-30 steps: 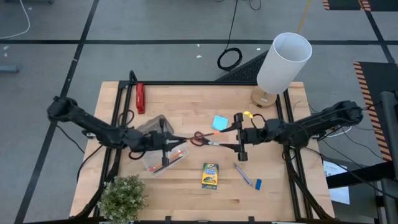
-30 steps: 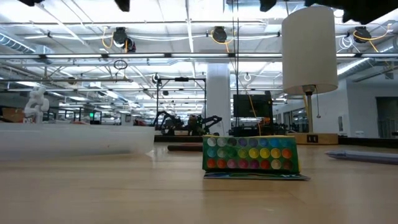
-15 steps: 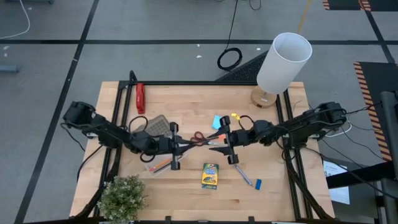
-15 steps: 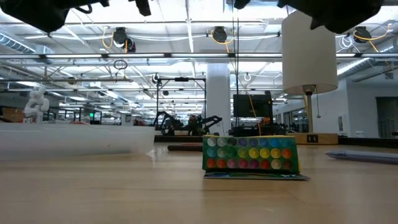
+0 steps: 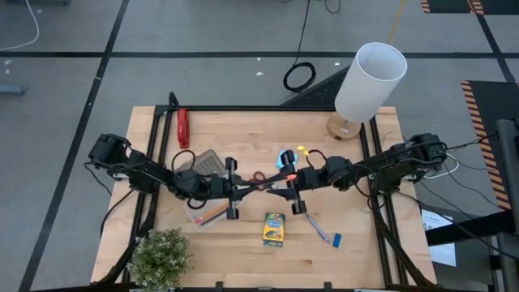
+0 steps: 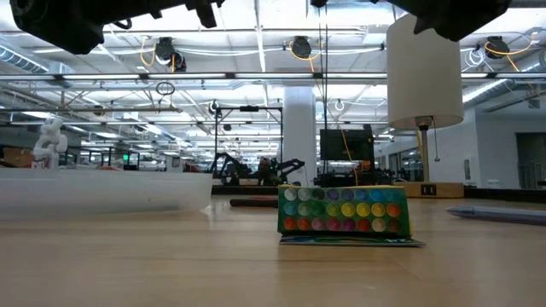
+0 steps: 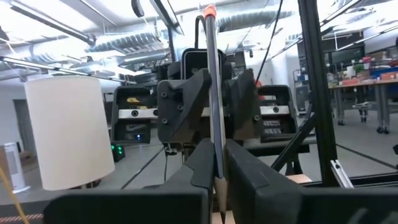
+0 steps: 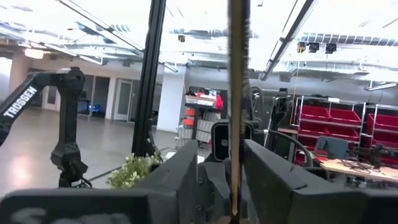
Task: Pack school essentials
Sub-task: Put the black pencil into the supply box
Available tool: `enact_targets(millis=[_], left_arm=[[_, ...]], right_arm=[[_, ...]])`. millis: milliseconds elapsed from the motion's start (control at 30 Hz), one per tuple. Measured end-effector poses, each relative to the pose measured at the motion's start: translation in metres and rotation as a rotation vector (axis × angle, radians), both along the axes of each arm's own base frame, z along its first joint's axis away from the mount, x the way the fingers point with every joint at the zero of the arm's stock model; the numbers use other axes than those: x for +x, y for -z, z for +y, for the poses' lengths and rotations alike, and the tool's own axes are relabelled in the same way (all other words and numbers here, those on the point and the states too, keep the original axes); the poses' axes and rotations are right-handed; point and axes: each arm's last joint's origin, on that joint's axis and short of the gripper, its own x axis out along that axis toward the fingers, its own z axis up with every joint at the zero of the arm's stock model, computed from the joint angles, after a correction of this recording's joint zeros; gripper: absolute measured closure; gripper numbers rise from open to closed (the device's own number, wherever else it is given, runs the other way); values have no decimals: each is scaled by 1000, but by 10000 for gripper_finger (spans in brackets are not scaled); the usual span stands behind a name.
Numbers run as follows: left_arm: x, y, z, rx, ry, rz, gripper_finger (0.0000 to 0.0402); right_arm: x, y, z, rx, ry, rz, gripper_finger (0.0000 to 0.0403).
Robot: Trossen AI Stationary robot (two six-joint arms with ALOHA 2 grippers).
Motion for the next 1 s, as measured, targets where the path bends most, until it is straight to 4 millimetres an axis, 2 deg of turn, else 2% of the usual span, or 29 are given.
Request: enact_targets(millis=[267,400,567,733,867,1000], left_arm=[[0,1,0,11,-4,6,386],[1,2,2,-2,-6,19,364],[3,8,3,-33,-27,91,310],[-1,11,0,-83,-83,221,230],[-14,4,-4,-91,-89,322,171],[-34,-11,-4,-134,-64,401,138]], right_arm=[[0,0,-1,0,9,1,385],[0,0,-1,7,27,6,388],[2,3,-1,12,48,40,387],[1,4,-2,12,61,81,394],[-4,0,-4,11,97,145,395],[-12,-6,-6,40,125,214,396]])
